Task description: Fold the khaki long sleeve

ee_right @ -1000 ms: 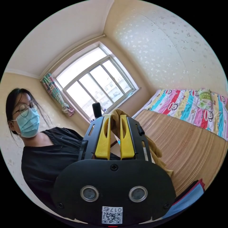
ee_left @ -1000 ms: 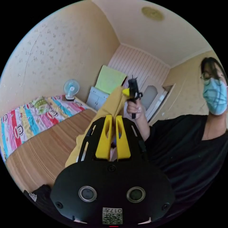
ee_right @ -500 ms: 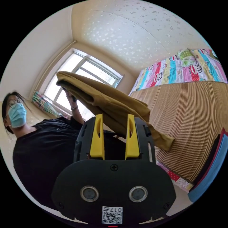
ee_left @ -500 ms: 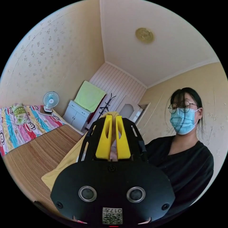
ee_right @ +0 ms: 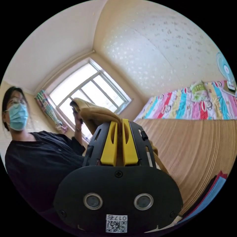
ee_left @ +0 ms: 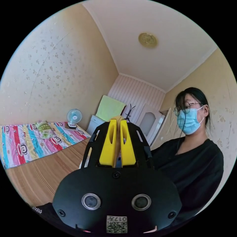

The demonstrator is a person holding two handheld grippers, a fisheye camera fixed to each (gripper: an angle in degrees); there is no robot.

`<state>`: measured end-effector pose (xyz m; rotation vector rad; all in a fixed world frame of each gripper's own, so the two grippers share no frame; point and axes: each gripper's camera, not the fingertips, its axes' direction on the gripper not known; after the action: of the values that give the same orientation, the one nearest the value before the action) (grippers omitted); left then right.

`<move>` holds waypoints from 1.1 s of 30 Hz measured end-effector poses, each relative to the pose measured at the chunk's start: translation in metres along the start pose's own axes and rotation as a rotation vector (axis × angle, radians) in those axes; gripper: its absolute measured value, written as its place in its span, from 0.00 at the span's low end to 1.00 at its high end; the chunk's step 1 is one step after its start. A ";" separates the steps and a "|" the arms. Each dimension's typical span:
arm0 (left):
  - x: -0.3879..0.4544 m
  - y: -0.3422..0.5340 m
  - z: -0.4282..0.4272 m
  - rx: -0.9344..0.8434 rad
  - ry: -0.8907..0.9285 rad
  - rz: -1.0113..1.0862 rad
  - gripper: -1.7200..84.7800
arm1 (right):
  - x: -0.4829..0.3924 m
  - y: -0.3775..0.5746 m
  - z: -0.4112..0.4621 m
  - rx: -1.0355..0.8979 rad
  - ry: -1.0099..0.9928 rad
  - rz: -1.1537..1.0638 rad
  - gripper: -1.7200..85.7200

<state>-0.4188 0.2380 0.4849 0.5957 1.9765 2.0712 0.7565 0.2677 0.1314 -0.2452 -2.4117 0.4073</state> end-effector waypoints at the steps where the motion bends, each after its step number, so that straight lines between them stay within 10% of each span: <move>1: -0.004 0.008 -0.018 -0.003 -0.009 -0.001 0.01 | -0.013 -0.012 -0.019 0.061 -0.037 -0.036 0.07; 13: -0.065 -0.019 -0.058 0.241 -0.198 -0.162 0.02 | -0.140 -0.137 -0.059 0.330 0.383 -0.324 0.05; 24: -0.479 0.054 0.063 -0.140 -0.793 -0.713 0.10 | 0.300 -0.225 0.126 -0.230 0.674 0.231 0.05; 33: -0.488 0.268 0.106 -0.604 -0.759 -0.893 0.10 | 0.358 -0.033 0.219 -0.566 0.451 0.440 0.04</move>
<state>0.0953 0.1070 0.6839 0.2228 0.8548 1.4159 0.3412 0.2866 0.1953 -1.0123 -1.9596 -0.1499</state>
